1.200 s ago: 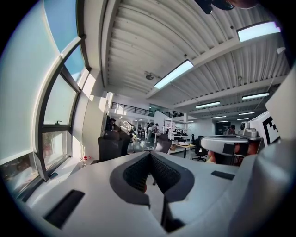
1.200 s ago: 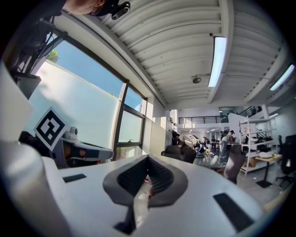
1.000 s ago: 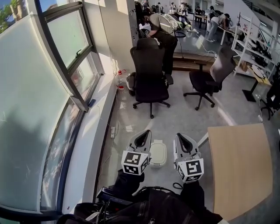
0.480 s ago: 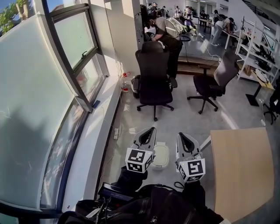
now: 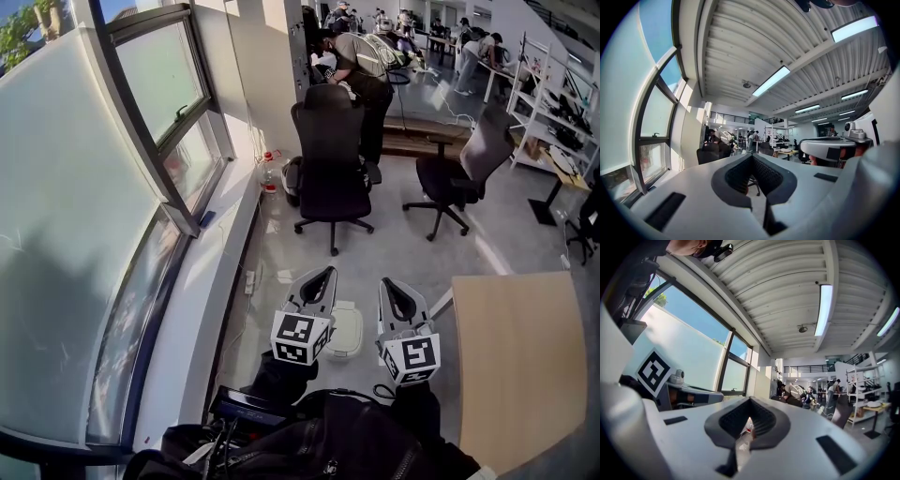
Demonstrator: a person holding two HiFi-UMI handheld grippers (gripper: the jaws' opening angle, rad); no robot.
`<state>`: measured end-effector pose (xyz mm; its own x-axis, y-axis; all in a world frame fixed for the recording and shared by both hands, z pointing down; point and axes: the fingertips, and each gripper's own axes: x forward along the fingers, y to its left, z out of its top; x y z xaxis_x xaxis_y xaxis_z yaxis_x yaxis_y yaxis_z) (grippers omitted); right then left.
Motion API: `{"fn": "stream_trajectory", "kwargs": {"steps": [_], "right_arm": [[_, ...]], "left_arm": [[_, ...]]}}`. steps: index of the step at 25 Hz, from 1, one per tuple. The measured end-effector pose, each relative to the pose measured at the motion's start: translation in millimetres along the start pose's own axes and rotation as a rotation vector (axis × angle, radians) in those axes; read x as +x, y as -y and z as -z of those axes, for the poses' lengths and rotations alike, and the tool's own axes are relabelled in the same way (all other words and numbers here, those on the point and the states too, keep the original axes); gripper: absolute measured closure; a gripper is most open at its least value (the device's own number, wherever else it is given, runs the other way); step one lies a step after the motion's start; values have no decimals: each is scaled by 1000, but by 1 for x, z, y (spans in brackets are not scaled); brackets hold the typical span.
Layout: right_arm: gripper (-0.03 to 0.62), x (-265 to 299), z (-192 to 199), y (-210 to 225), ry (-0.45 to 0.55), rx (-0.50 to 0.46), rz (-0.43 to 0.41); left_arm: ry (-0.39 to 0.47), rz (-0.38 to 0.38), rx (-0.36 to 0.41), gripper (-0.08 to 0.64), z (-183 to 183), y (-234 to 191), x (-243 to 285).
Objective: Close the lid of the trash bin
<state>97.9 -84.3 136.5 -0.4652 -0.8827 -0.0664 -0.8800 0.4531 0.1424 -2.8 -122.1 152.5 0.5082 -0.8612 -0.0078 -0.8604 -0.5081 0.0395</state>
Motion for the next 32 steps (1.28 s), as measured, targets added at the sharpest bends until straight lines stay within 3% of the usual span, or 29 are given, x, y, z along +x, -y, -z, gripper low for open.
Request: {"fn": "stream_trajectory", "kwargs": {"steps": [32], "right_arm": [[588, 0, 2, -5, 0, 0, -24]], "left_arm": [[-4, 8, -5, 558, 1, 1, 3]]}}
